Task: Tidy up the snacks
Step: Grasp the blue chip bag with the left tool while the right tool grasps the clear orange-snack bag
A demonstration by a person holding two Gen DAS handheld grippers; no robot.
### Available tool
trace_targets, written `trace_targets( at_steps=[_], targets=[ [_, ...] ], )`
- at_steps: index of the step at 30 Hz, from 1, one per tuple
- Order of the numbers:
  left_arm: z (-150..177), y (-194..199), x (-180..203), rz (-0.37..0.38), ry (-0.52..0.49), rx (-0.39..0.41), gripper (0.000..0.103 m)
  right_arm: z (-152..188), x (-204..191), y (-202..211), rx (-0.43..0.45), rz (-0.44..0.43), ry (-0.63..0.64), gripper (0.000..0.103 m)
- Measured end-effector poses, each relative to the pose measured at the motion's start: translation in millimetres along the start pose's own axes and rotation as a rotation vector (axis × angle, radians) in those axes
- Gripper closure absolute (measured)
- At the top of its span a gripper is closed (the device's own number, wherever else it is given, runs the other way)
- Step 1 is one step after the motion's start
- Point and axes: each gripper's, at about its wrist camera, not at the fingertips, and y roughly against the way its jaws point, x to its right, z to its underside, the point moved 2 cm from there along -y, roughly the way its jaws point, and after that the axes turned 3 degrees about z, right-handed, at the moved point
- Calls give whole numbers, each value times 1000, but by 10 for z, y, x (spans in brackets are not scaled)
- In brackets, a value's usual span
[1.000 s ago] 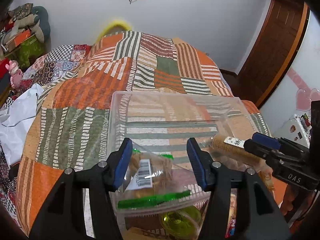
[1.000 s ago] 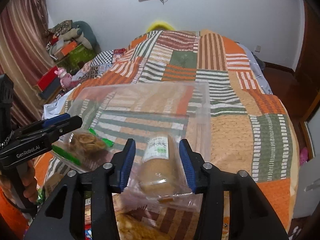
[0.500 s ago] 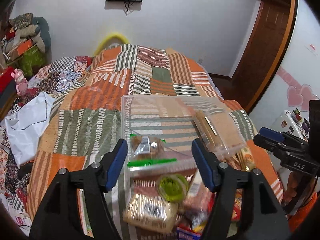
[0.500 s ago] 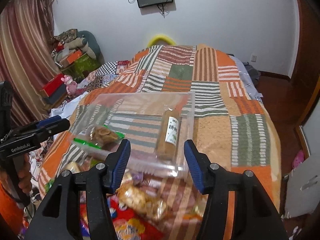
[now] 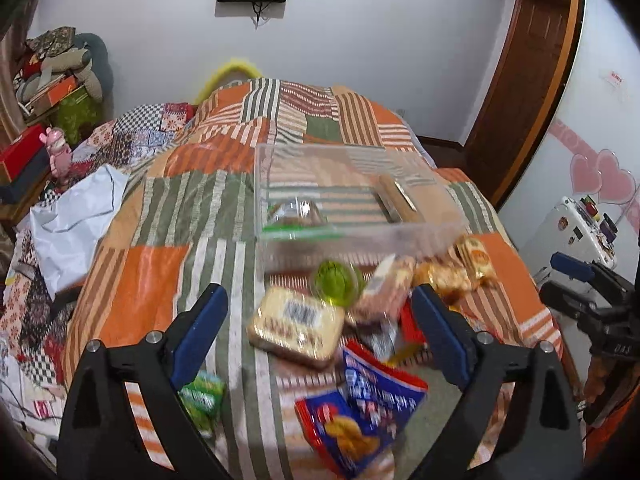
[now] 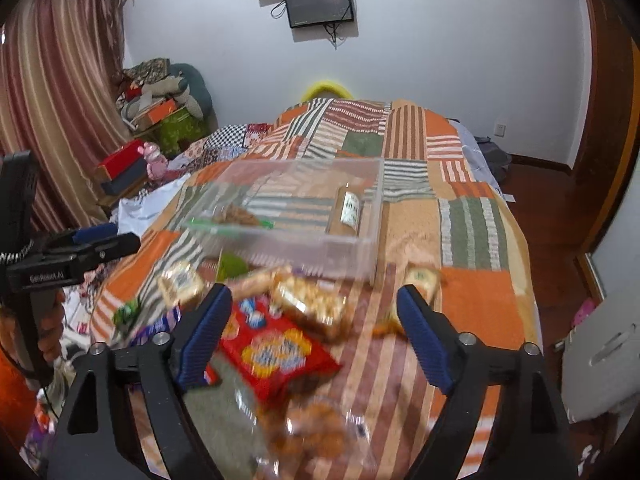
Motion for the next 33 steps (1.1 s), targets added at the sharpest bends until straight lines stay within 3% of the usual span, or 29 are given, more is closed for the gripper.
trace_targets(
  at_steps=[15,20,25,29,31,33],
  targets=[
    [676,-283,173,8,-34,-164,8,667,37,-277,-180,-30,-73,15],
    [793,-469,127,27,5,-215,6,775,20,-399,-228,-38,-78,15],
    [893,-595,78,74,74,-243,1,827,28,-459,-248,-33,-95,14],
    [913,-591,109,73,52,-222,2,844,14,-434,-233,-23,-93,14],
    [920,-582,150,85,30,-215,11,838,26,-429,-228,-25,-94,17],
    [906,-557,220,127,4,-223,36,836,30,-414,-219,-36,-88,27]
  ],
)
